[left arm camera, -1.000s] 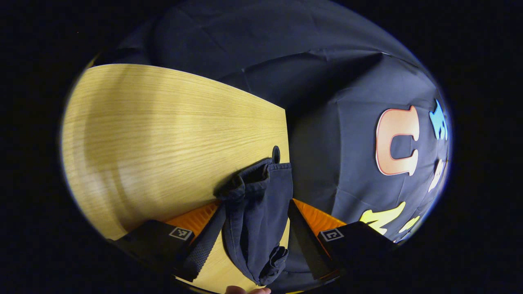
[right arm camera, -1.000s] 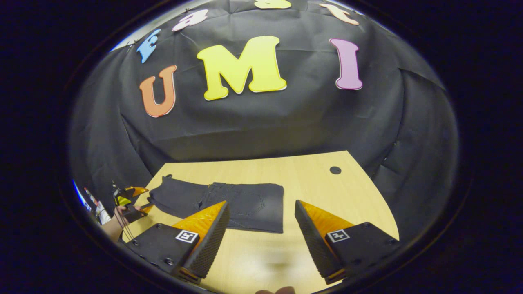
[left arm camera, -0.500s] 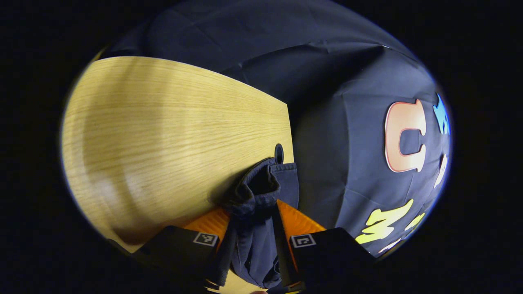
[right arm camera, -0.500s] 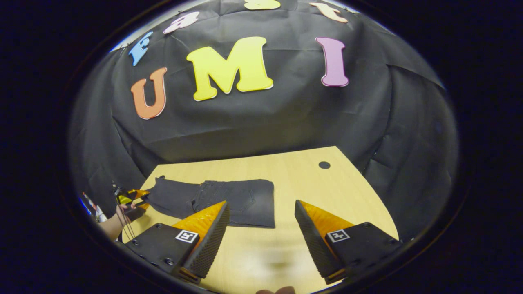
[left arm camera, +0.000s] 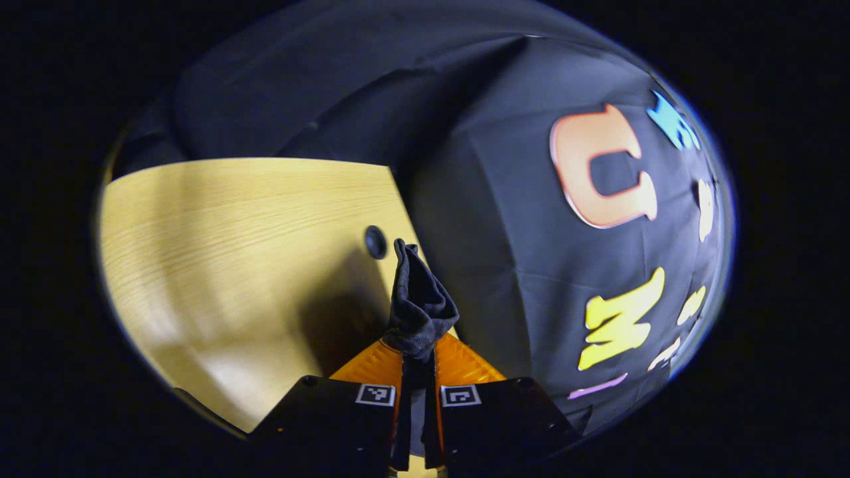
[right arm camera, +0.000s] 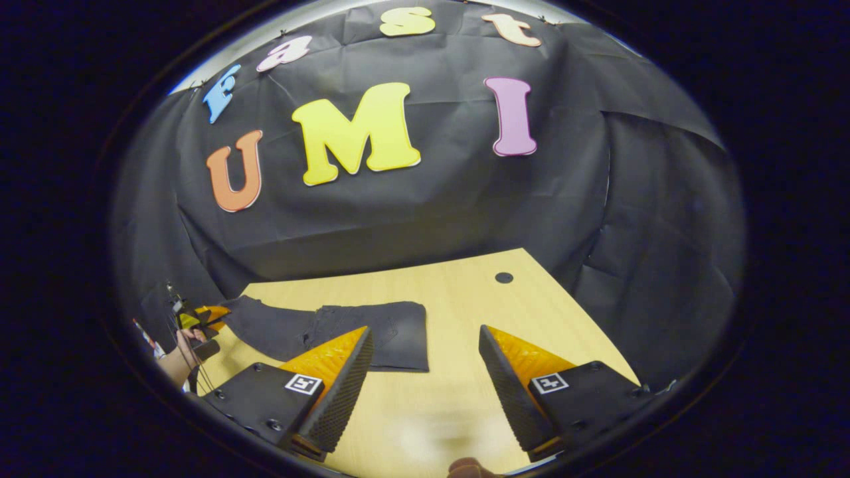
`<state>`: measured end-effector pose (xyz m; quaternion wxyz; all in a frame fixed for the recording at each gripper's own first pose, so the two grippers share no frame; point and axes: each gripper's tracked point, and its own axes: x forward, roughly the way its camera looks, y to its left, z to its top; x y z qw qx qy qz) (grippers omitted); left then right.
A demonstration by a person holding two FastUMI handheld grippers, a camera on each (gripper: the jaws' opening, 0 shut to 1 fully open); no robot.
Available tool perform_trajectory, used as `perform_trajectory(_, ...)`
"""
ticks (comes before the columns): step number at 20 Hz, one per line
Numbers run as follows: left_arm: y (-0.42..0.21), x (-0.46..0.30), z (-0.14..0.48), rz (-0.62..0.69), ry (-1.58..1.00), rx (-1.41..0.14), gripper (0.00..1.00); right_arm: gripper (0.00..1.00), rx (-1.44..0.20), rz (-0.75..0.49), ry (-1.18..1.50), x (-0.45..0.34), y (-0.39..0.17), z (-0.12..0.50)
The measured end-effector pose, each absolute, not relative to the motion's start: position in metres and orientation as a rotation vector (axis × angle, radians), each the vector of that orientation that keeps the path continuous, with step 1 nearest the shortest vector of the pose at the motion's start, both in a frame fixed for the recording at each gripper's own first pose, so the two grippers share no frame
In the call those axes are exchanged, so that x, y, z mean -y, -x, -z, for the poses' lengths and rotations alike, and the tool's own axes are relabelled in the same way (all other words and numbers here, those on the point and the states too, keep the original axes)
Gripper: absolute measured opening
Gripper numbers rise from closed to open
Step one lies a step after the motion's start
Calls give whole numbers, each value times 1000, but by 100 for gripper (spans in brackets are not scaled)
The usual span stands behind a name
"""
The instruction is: Grasp the waist and the cuffs of the jeans and fold them to make the two legs overlap; first hold the waist and fold one-third of the jeans toward the cuffs, then hold the cuffs and fold the remaining one-third in the same direction to finish folding.
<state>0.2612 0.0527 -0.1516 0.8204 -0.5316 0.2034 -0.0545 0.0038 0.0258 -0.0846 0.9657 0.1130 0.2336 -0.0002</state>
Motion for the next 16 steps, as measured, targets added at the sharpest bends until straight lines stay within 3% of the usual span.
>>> perform_trajectory(4, -243, 7, 89, 174, 998, -389, 11, 96, -398, 12, -232, -14, 15, 65)
perform_trajectory(10, -216, 143, 14, 363, 749, -345, 11, 96, -366, 48, -248, 14, 46, 63)
perform_trajectory(16, -187, 258, 49, 502, 451, -387, 11, 100, -374, 185, -261, 85, 72, 74)
